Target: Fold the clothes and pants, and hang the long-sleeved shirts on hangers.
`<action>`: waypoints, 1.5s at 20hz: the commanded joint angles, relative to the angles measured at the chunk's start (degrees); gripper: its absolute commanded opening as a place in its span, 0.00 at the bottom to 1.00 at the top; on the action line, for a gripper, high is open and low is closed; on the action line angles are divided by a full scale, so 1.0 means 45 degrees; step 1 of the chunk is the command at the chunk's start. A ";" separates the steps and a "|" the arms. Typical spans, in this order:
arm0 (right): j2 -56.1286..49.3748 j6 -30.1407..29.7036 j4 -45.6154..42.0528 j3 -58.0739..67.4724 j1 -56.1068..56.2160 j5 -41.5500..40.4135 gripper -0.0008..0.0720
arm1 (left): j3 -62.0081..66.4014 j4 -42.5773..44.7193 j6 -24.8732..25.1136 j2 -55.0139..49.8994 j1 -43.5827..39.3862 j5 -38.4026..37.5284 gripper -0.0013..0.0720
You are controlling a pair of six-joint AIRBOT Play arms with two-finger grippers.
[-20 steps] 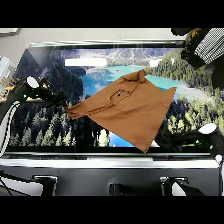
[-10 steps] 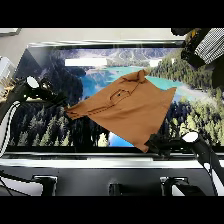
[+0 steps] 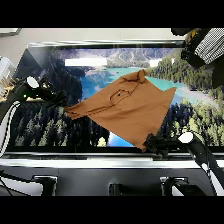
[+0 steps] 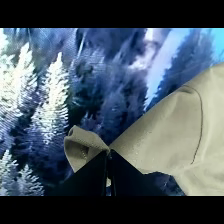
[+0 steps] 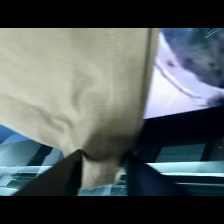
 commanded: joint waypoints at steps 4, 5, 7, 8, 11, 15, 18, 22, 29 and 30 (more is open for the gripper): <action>0.0000 -0.0476 0.1200 0.0005 0.0034 -0.0806 0.06 | 0.0005 0.0005 0.0039 -0.0019 0.0000 0.0253 0.04; 0.0000 -0.0636 0.1530 0.0010 0.0029 -0.0967 0.06 | 0.0005 0.0005 0.0039 -0.0019 0.0000 0.0248 0.04; 0.0005 -0.0962 0.1967 0.0199 0.0029 -0.1073 0.06 | 0.0005 0.0000 0.0049 -0.0010 0.0000 0.0248 0.04; 0.0010 -0.1132 0.1953 0.0549 -0.0010 -0.0996 0.06 | 0.0010 -0.0005 0.0073 0.0029 0.0005 0.0248 0.04; 0.0010 -0.1447 0.1511 0.3211 -0.0010 -0.0427 0.06 | 0.0568 -0.0947 0.1098 0.0520 0.0321 0.0155 0.04; 0.0015 -0.1447 0.0656 0.9199 -0.0010 0.1277 0.06 | 0.3240 -0.2050 0.1637 0.2195 0.1297 0.0097 0.03; 0.0044 -0.1457 0.0636 1.4158 -0.0005 0.3133 0.06 | 0.5435 -0.2045 0.1656 0.4260 0.2069 0.0121 0.04; 0.0505 -0.1443 -0.0325 1.9618 -0.0010 0.4571 0.06 | 0.6790 -0.1685 0.1093 0.7475 0.3220 0.0301 0.03; 0.1603 -0.0223 -0.3293 2.1483 -0.0005 0.3910 0.06 | 0.6805 0.0423 0.0219 1.1089 0.3653 0.1394 0.03; 0.1462 -0.0053 -0.3259 2.1483 -0.0005 0.3973 0.06 | 0.6805 0.0486 0.0219 1.1132 0.3653 0.1559 0.03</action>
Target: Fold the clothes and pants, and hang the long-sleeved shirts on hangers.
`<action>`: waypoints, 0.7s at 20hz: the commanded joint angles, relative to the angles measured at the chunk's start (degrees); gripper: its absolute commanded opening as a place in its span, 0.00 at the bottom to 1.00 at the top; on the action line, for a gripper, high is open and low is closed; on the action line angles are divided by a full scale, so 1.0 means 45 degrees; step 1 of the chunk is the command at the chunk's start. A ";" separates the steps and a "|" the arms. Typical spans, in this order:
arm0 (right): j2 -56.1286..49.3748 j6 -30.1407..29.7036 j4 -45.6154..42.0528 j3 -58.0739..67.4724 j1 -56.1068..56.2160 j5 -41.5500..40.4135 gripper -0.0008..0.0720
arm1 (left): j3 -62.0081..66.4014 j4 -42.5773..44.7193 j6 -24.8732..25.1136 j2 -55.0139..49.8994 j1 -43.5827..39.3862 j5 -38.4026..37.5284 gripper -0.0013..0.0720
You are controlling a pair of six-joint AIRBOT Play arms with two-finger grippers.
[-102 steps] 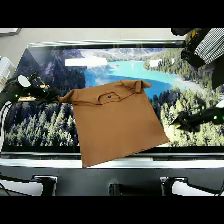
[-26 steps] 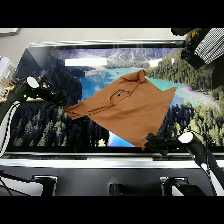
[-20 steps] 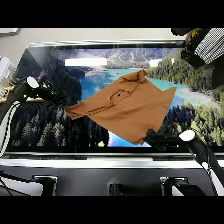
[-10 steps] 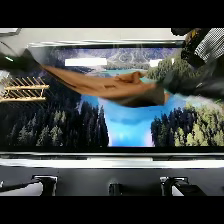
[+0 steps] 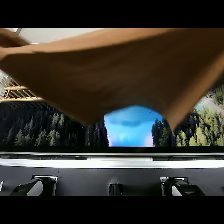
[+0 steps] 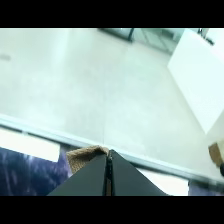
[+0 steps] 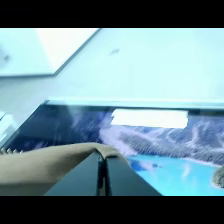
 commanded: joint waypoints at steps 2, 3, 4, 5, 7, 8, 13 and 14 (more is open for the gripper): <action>-0.0457 0.1025 -0.0928 0.0437 -0.0005 0.0301 0.06 | 0.0068 0.0763 -0.0199 0.0656 0.0097 0.0641 0.03; -0.0835 0.1302 -0.1015 0.0437 -0.0005 0.0505 0.06 | 0.0063 0.0636 -0.0199 0.0340 0.0097 0.0593 0.03; -0.1263 0.1525 -0.1044 0.0296 -0.0005 0.0651 0.06 | 0.0063 0.0403 -0.0175 -0.0112 0.0029 0.0597 0.03; -0.1734 0.1651 -0.1044 -0.0073 -0.0005 0.0709 0.06 | 0.0063 0.0204 0.0010 -0.0729 -0.0151 0.0622 0.03; -0.2851 0.1651 -0.1073 -0.0933 -0.0005 0.0967 0.06 | 0.0063 0.0223 0.0525 -0.2331 -0.0874 0.0563 0.03; -0.3473 0.1647 -0.1069 -0.1389 0.0034 0.1064 0.06 | 0.0063 0.0228 0.0772 -0.3274 -0.1224 0.0495 0.03; -0.6785 0.1166 -0.1360 -0.4070 0.0029 -0.0471 0.06 | 0.0078 0.0214 0.1054 -0.8947 -0.2487 0.1399 0.03; -0.7524 0.1175 -0.1462 -0.4439 0.0029 -0.1132 0.06 | 0.0078 0.0194 0.1039 -1.0049 -0.2730 0.1991 0.03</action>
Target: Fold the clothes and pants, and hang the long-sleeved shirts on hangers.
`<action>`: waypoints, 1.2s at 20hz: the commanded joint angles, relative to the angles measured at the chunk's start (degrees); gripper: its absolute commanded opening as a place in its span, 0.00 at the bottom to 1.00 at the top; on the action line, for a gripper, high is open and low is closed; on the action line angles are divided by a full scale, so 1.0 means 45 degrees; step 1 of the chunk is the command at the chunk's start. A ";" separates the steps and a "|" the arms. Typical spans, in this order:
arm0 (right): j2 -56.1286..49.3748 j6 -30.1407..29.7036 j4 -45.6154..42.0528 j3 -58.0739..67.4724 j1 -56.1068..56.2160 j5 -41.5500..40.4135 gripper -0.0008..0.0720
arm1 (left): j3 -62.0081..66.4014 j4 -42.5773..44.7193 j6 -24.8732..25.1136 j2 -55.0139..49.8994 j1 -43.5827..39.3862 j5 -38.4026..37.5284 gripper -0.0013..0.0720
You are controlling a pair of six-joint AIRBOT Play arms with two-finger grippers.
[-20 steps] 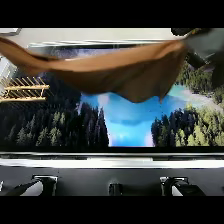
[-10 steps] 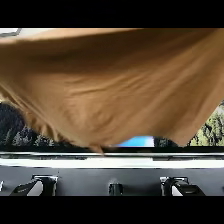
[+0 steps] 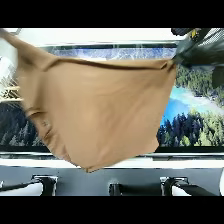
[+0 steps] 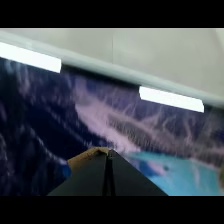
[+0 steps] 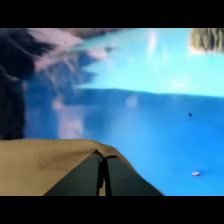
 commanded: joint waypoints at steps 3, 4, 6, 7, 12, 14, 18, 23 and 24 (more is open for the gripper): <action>-0.4041 0.0316 -0.0209 -0.1506 0.0010 -0.2807 0.06 | 0.0058 -0.0437 0.0180 -0.5323 -0.1413 0.2764 0.03; -0.4736 0.0393 -0.0155 -0.1506 0.0010 -0.3293 0.06 | 0.0078 -0.0437 0.0185 -0.5877 -0.1637 0.3050 0.03; -0.5809 0.0393 0.0160 -0.1506 0.0010 -0.4061 0.06 | 0.0073 -0.0432 0.0185 -0.6751 -0.2040 0.3172 0.03; -0.6217 0.0393 0.0364 -0.1506 0.0010 -0.4323 0.06 | 0.0073 -0.0432 0.0185 -0.7053 -0.2176 0.3041 0.03; -0.7169 0.0758 0.1666 -0.1496 -0.0029 -0.4342 0.19 | 0.0185 -0.0447 0.0185 -0.7485 -0.2375 0.1933 0.04; -0.7028 0.0699 0.1763 -0.1214 -0.0282 -0.3361 0.46 | 0.0772 -0.0452 0.0180 -0.7344 -0.2021 0.0879 0.04; -0.5615 -0.1073 0.2186 -0.1044 -0.2103 -0.0330 0.51 | 0.0971 -0.0534 0.0826 -0.5926 -0.0544 -0.2200 0.55; -0.3512 -0.3905 0.2317 -0.2268 -0.4799 0.3687 0.51 | -0.1200 -0.1064 0.0743 -0.3084 0.1802 -0.4605 0.55; -0.2851 -0.3983 0.2317 -0.3317 -0.5212 0.3643 0.51 | -0.2244 -0.1117 0.0845 -0.2336 0.2186 -0.4600 0.55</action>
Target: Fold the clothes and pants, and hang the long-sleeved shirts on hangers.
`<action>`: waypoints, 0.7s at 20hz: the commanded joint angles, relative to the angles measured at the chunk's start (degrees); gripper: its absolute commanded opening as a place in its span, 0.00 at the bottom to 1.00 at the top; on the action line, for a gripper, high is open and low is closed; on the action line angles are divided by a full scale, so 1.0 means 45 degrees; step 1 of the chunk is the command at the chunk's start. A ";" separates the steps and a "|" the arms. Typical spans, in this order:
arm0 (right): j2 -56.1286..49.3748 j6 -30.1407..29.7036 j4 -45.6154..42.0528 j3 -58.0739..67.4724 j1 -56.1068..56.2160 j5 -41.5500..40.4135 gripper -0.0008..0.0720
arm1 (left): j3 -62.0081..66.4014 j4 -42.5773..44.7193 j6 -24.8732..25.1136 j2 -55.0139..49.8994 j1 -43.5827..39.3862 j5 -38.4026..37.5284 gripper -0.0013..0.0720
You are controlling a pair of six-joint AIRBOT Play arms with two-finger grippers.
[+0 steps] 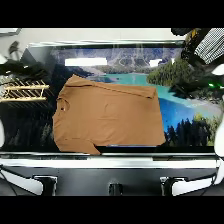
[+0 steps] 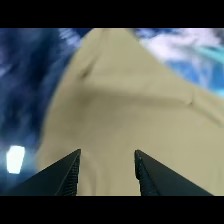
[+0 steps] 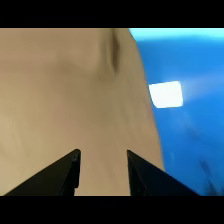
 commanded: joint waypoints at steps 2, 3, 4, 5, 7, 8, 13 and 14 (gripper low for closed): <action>0.2788 -0.1511 0.0107 -0.3978 -0.1831 0.1282 0.51 | -0.3891 -0.0491 0.0335 0.3089 0.1817 -0.0962 0.55; 0.3483 -0.1554 -0.0029 -0.5285 -0.1991 0.1015 0.51 | -0.5022 -0.0486 0.0393 0.3803 0.2069 -0.0806 0.55; 0.4187 -0.1545 -0.0515 -0.6606 -0.1967 0.0797 0.51 | -0.6169 -0.0491 0.0510 0.4551 0.2293 -0.0787 0.55; 0.4779 -0.1540 -0.0806 -0.7834 -0.1948 0.0588 0.51 | -0.7140 -0.0486 0.0612 0.5217 0.2443 -0.0918 0.55; 0.5600 -0.1545 -0.0797 -0.9976 -0.1948 0.0355 0.61 | -0.9350 -0.0520 0.0636 0.6679 0.2545 -0.0636 0.55; 0.5901 -0.1661 -0.0719 -1.0904 -0.1948 0.0233 0.67 | -1.0302 -0.0510 0.0670 0.7276 0.2540 -0.0403 0.55; 0.6543 -0.2288 -0.0408 -1.4042 -0.1948 -0.1787 0.67 | -1.3561 -0.0442 0.0714 0.9185 0.2545 0.0398 0.55; 0.6547 -0.2472 -0.0073 -1.4270 -0.1948 -0.2302 0.67 | -1.3867 -0.0442 0.0743 0.9360 0.2545 0.0461 0.55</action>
